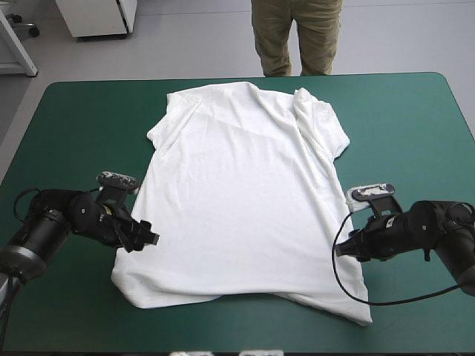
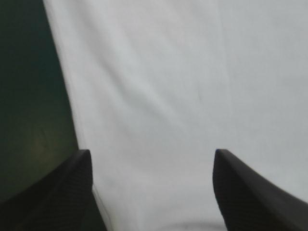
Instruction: Fold the cloth
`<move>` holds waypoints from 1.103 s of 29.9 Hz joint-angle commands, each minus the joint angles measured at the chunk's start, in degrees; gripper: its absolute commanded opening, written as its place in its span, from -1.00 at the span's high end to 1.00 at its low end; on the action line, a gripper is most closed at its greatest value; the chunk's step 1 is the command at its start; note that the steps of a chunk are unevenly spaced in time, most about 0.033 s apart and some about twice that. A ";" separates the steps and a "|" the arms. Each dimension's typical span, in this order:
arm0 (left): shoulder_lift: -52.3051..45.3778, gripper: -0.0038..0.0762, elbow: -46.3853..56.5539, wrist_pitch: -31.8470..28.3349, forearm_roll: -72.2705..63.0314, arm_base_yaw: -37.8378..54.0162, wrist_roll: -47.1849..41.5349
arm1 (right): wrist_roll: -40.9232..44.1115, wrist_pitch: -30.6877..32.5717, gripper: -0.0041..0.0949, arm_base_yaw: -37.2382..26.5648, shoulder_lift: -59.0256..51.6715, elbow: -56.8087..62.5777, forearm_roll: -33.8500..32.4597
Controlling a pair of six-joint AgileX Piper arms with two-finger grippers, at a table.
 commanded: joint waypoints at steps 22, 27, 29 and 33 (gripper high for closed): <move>36.93 -0.37 -43.17 2.92 2.17 6.02 -9.56 | -0.05 -3.87 0.02 -0.41 -1.05 -13.28 -1.67; 41.64 -0.37 -43.17 1.36 0.32 6.11 -8.84 | -0.05 -4.67 0.02 -0.41 -1.05 -13.28 -1.67; 42.99 -0.37 -43.17 0.48 -0.21 6.11 -8.00 | -0.05 -5.03 0.02 -0.41 -1.05 -13.28 -1.67; 45.35 -0.23 -43.17 -0.19 -1.64 5.86 -6.56 | -0.05 -5.14 0.07 -0.41 -1.05 -13.28 -1.67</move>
